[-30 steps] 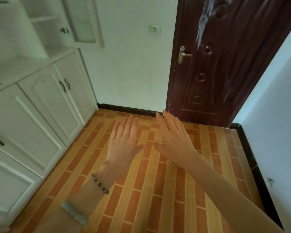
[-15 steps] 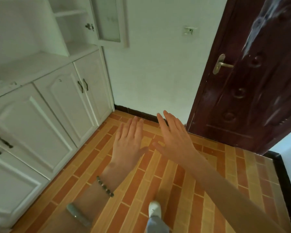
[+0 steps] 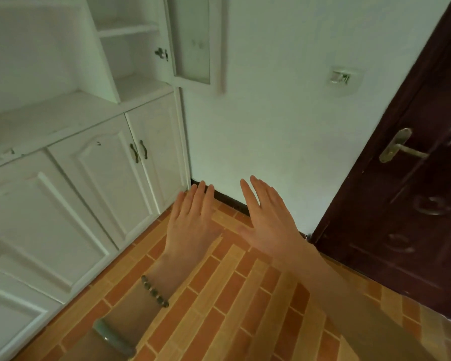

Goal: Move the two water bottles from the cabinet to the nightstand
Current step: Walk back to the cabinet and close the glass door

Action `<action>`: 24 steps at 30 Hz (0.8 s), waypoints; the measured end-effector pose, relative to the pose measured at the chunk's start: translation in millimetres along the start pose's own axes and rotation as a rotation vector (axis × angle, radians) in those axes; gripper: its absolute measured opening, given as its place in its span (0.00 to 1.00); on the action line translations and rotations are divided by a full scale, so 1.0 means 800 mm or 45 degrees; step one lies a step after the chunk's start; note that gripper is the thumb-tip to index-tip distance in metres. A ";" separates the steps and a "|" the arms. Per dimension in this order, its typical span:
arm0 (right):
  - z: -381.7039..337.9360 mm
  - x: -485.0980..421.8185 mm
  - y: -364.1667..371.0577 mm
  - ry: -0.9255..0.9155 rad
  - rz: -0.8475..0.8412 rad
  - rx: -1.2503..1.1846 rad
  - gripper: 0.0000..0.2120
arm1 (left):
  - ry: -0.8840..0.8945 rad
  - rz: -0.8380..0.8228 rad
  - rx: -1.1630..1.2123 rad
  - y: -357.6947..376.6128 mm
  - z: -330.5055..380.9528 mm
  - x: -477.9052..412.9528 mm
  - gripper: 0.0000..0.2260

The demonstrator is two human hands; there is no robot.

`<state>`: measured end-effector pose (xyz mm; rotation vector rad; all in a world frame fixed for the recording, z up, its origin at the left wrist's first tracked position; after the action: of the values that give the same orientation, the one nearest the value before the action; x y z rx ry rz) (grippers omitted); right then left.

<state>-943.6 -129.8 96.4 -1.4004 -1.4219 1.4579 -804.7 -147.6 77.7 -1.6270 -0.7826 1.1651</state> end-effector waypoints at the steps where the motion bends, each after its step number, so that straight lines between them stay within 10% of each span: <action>1: 0.007 -0.017 0.006 -0.003 -0.012 0.000 0.38 | -0.016 0.005 -0.003 0.007 -0.006 -0.015 0.41; 24: 0.108 -0.538 0.110 -0.179 0.145 -0.009 0.40 | -0.136 0.120 -0.115 0.169 -0.221 -0.459 0.43</action>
<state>-915.9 -576.3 100.6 -1.4279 -1.4544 1.6533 -767.4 -574.8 87.8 -1.7021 -0.8446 1.3092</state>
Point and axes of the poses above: each hand's wrist, its own x-axis away from the middle knuckle, its own y-axis out of the palm, z = x × y, the point moved 5 cm from there along -x, towards the middle knuckle, and after that the axes turned 2 degrees about -x, right-handed, at the moved point
